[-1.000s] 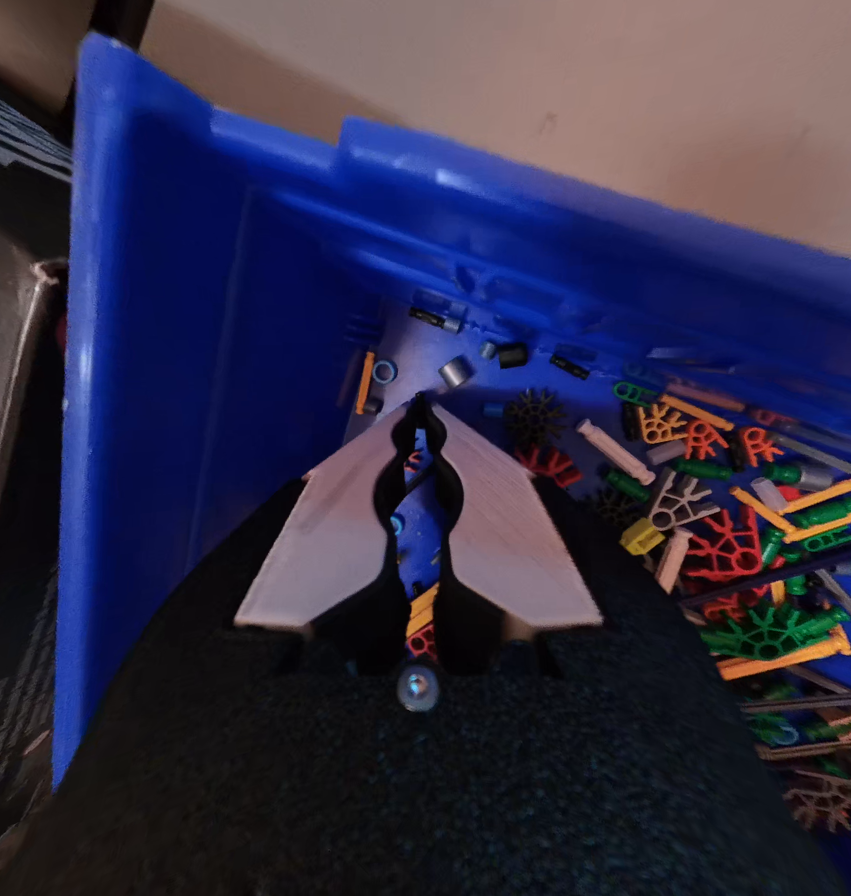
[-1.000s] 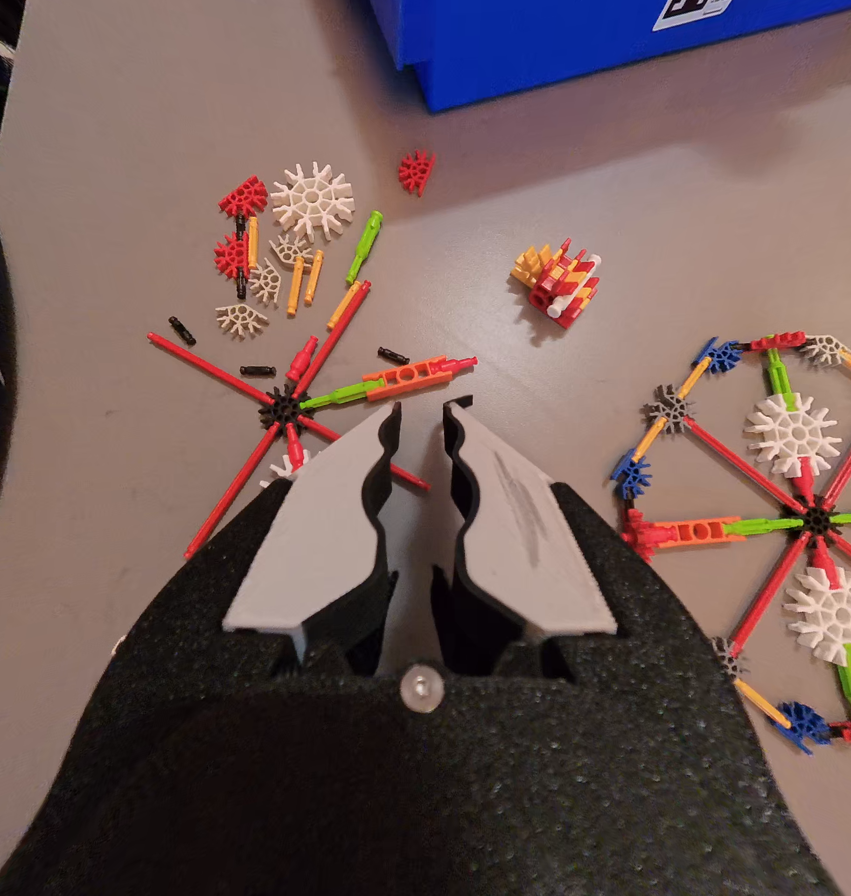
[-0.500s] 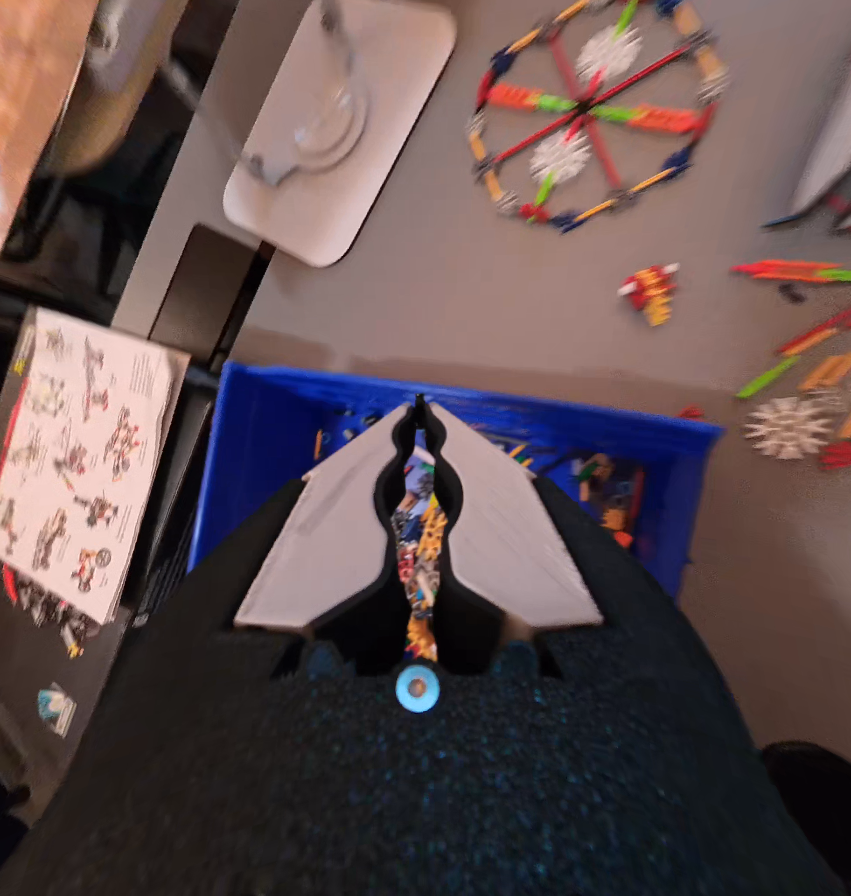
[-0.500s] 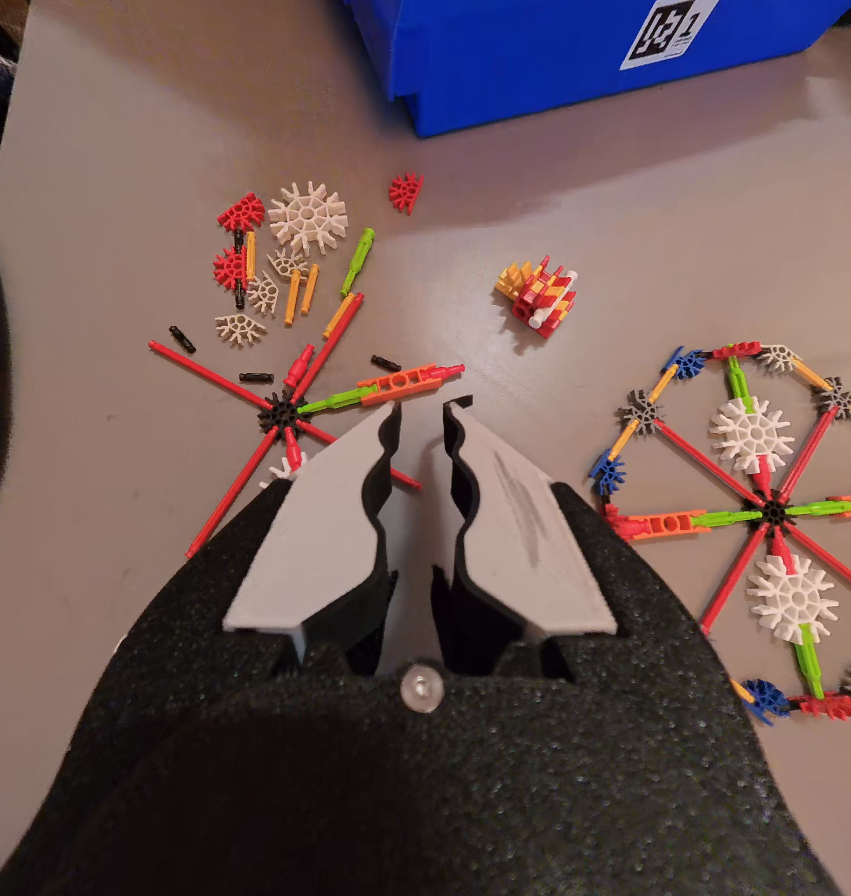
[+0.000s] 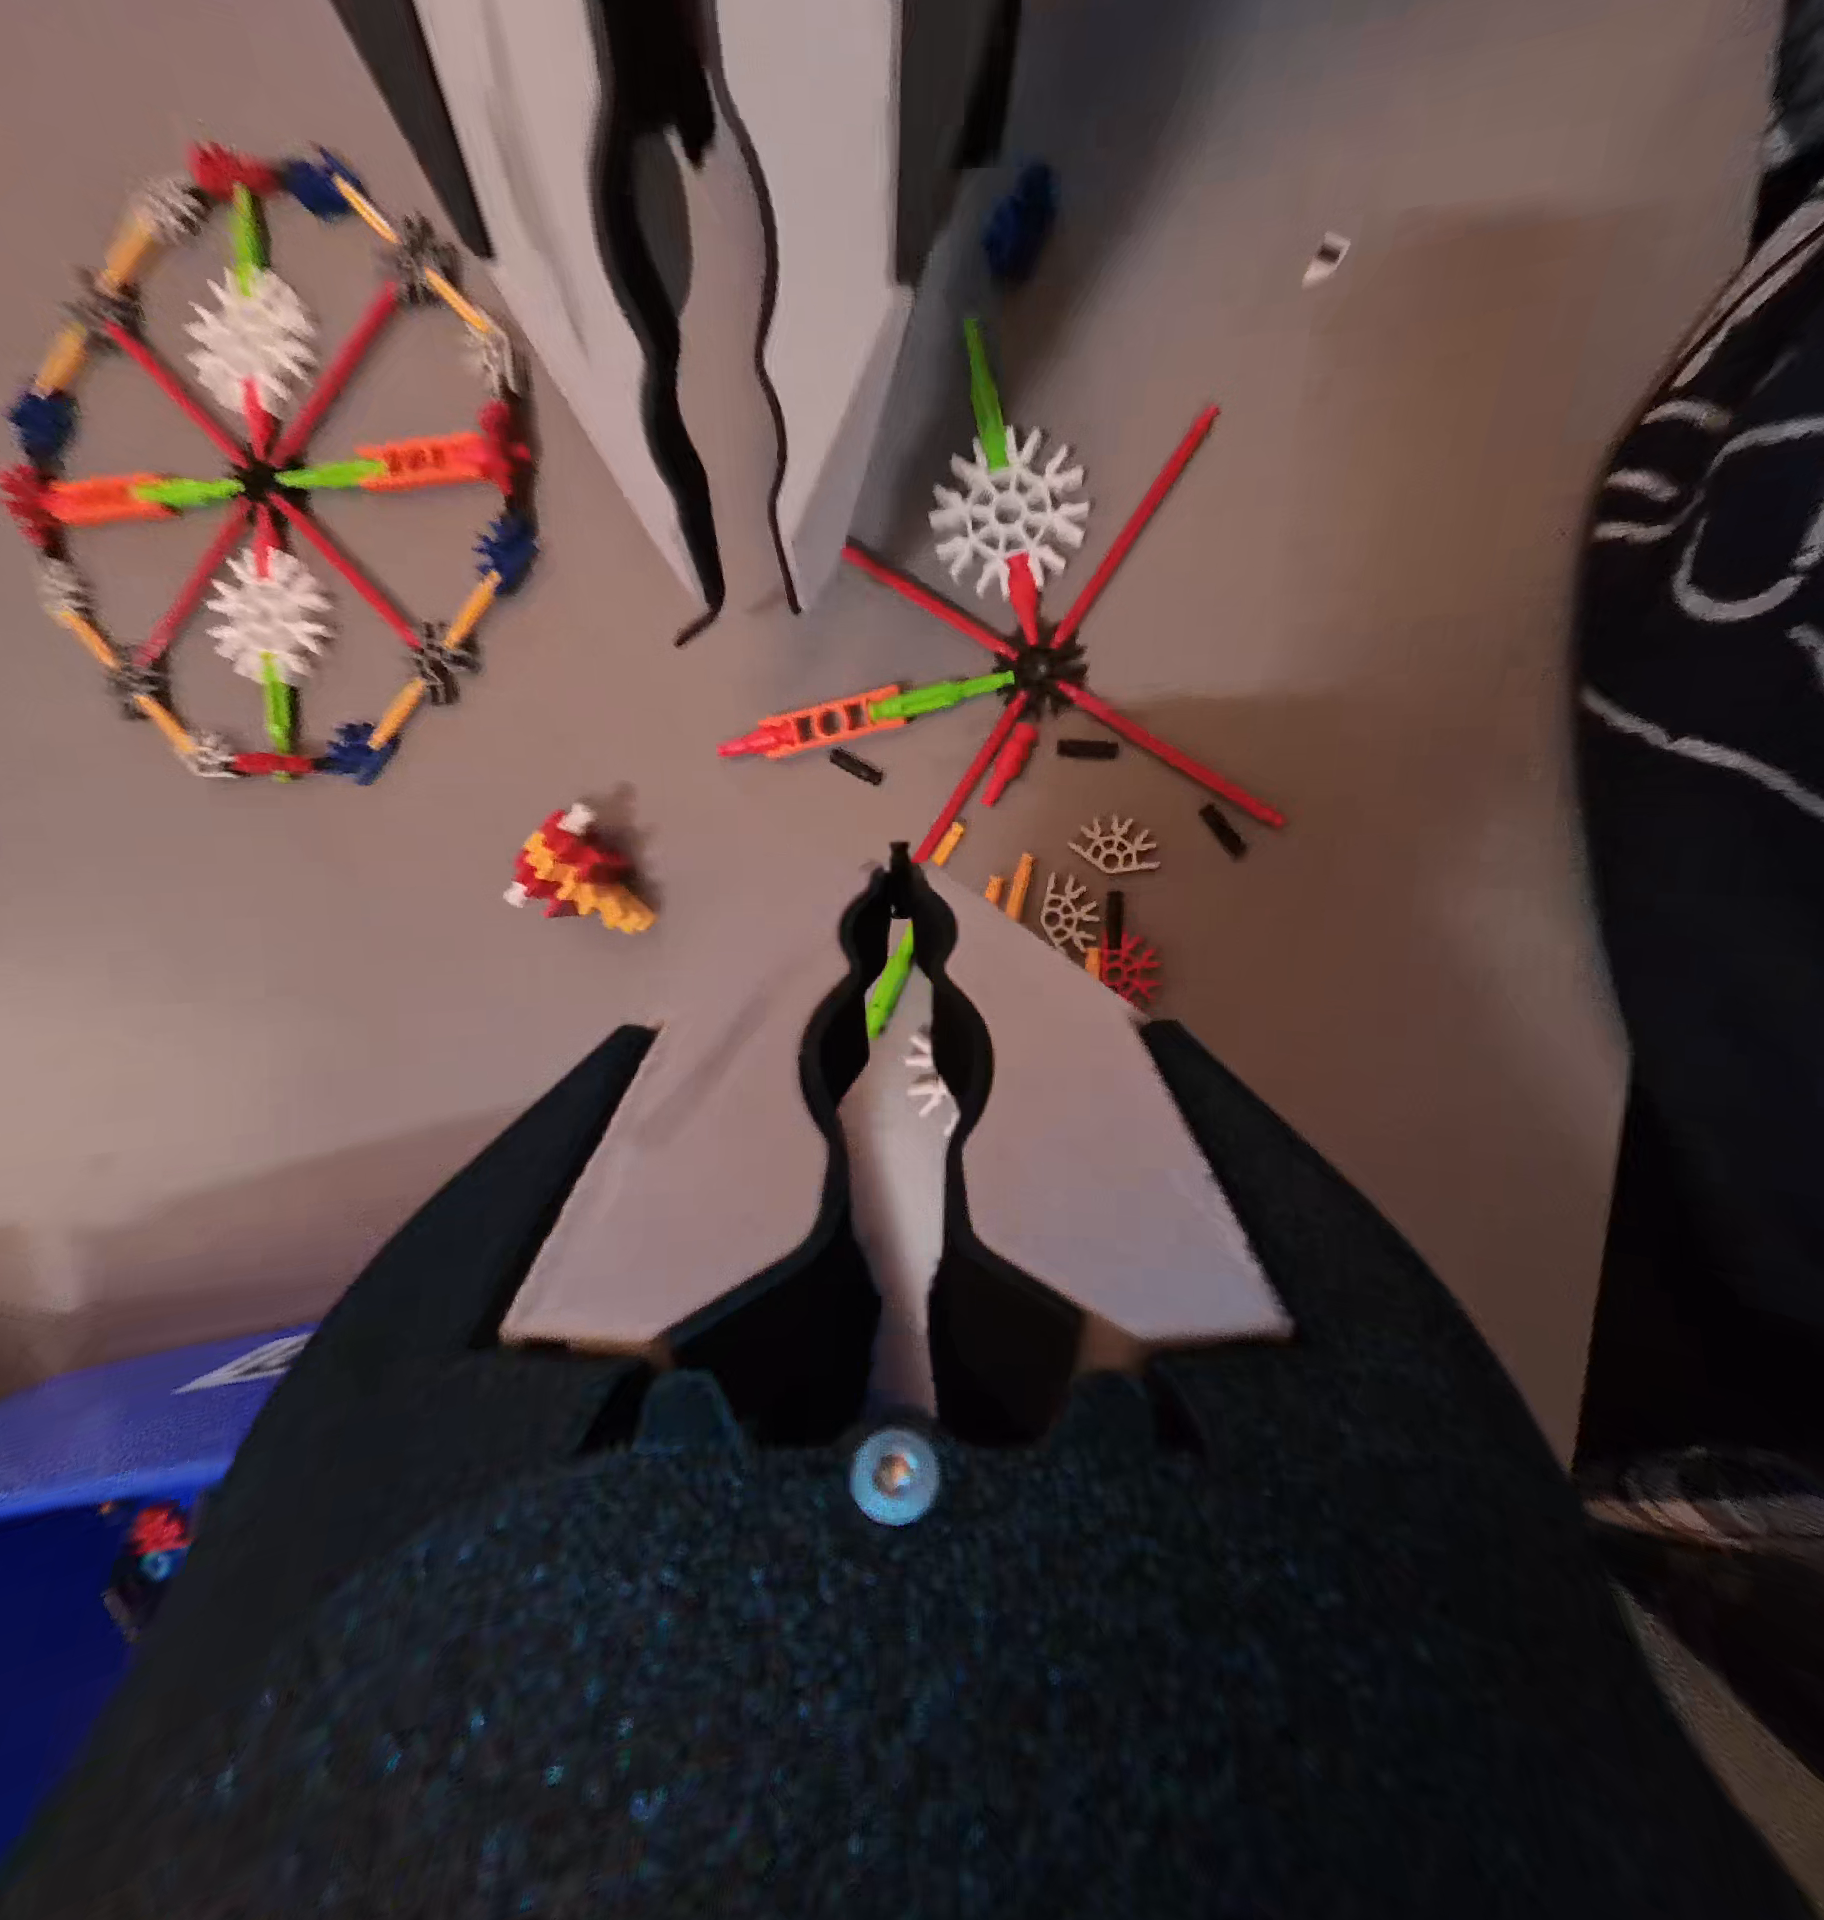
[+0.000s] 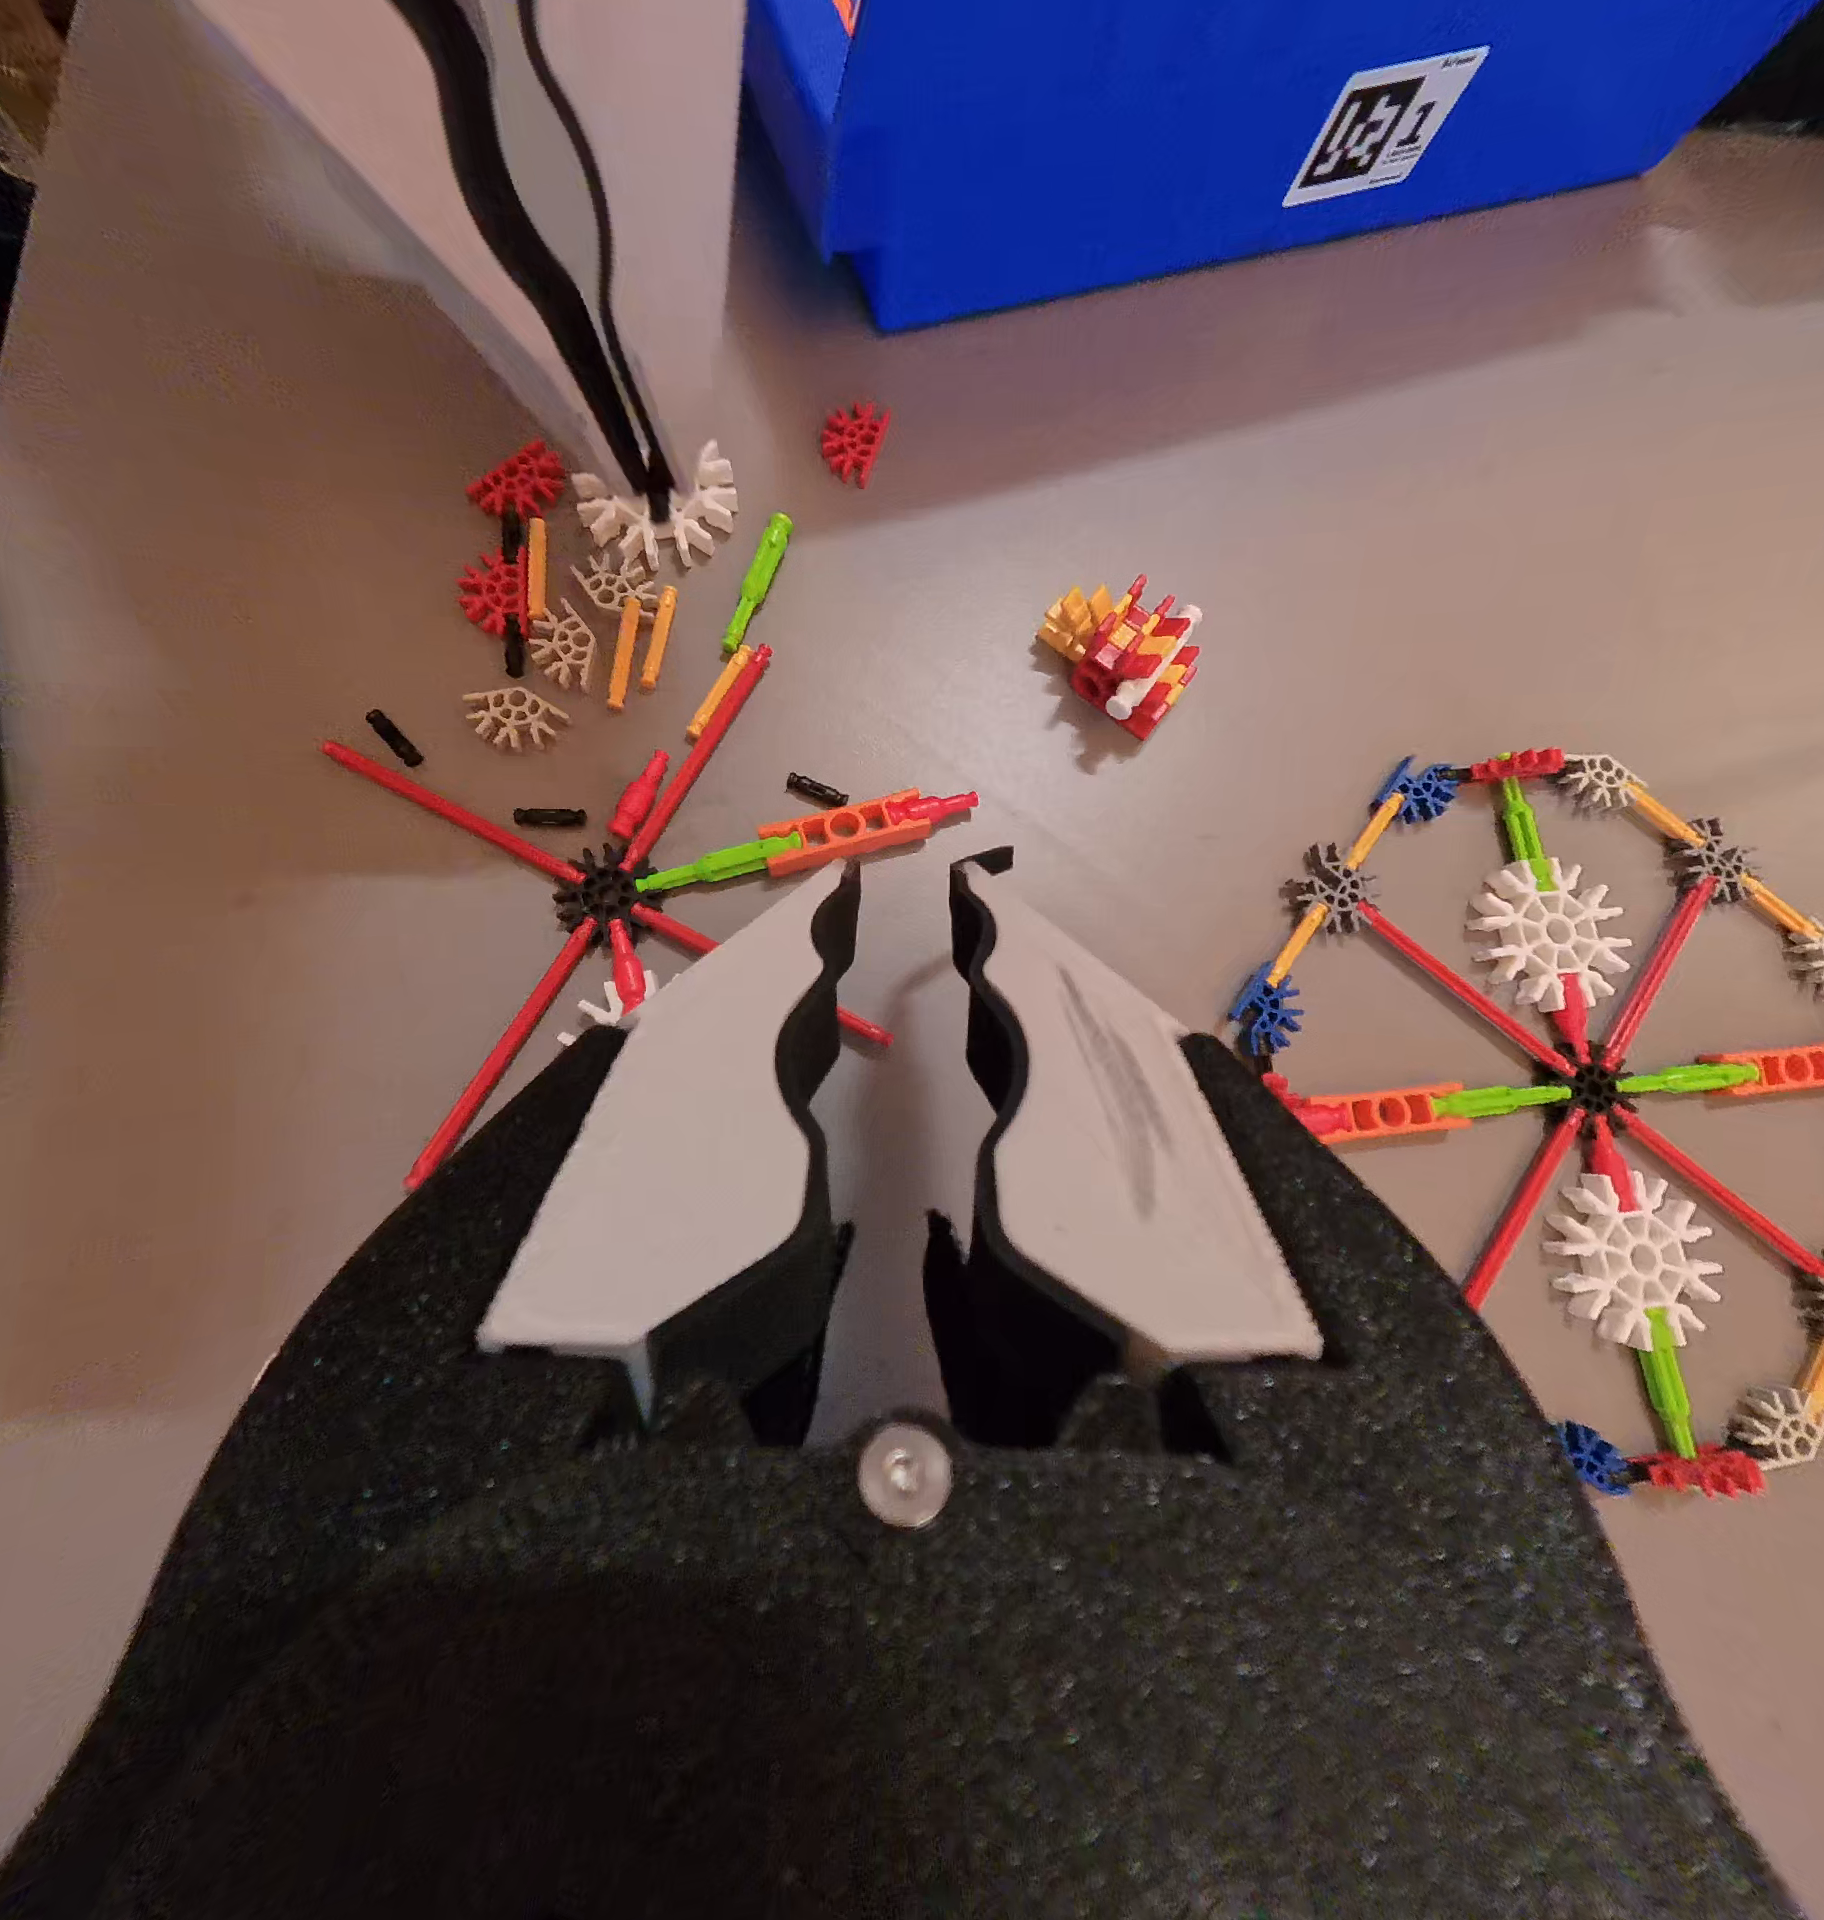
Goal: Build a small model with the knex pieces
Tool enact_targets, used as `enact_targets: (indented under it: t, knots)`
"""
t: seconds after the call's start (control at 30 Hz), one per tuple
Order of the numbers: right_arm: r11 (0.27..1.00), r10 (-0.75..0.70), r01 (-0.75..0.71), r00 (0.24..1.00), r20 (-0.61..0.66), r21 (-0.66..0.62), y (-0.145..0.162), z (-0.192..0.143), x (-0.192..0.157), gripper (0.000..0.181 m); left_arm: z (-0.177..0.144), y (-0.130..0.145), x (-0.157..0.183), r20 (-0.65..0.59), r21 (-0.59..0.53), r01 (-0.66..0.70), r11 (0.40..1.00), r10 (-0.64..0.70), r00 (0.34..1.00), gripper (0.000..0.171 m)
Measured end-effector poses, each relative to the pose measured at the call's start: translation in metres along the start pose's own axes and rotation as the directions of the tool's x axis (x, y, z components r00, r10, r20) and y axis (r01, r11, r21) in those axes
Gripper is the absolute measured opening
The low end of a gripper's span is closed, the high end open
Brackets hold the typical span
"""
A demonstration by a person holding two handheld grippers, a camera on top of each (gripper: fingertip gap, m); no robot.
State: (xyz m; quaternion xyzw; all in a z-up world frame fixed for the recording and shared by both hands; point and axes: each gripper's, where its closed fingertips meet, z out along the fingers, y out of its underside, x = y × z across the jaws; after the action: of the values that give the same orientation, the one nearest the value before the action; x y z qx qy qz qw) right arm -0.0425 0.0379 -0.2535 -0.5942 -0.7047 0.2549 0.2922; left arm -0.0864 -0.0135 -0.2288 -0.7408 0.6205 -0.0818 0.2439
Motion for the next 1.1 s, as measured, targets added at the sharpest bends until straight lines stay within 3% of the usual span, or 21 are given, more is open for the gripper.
enact_targets:
  t: [0.17,0.4,0.57,0.67,0.73,0.87,1.0,1.1]
  knots:
    - [1.000,0.002,-0.002,1.000,0.002,-0.001,0.001,0.000,0.000,0.017,0.021,0.014,0.012,-0.038,-0.033,0.029,0.999,-0.030,0.999,0.004]
    - [1.000,0.005,-0.005,1.000,0.009,-0.008,0.003,0.003,0.000,0.017,0.021,0.018,0.011,-0.032,-0.024,0.045,0.999,-0.046,0.998,0.031]
    - [1.000,0.006,-0.006,1.000,0.007,-0.006,0.002,0.003,0.000,0.017,-0.020,0.011,-0.009,0.042,0.042,0.033,0.999,-0.035,0.999,0.030]
    - [1.000,0.004,-0.004,1.000,0.008,-0.009,0.003,0.003,0.000,0.017,-0.063,0.025,-0.050,0.198,0.043,0.062,0.997,-0.069,0.978,0.028]
    - [1.000,0.003,-0.003,1.000,0.010,-0.010,0.003,0.003,-0.001,0.017,-0.092,0.045,-0.083,0.292,0.035,0.115,0.993,-0.120,0.949,0.028]
    - [1.000,0.004,-0.004,1.000,0.013,-0.014,0.004,0.005,-0.001,0.017,-0.122,0.117,-0.148,0.385,-0.032,0.305,0.952,-0.270,0.883,0.035]
    - [1.000,0.009,-0.009,1.000,0.014,-0.017,0.005,0.005,-0.001,0.017,-0.114,0.189,-0.186,0.360,-0.110,0.509,0.854,-0.443,0.821,0.064]
    - [1.000,0.014,-0.013,1.000,0.018,-0.020,0.007,0.006,0.000,0.017,-0.092,0.210,-0.191,0.261,-0.144,0.579,0.802,-0.534,0.804,0.080]
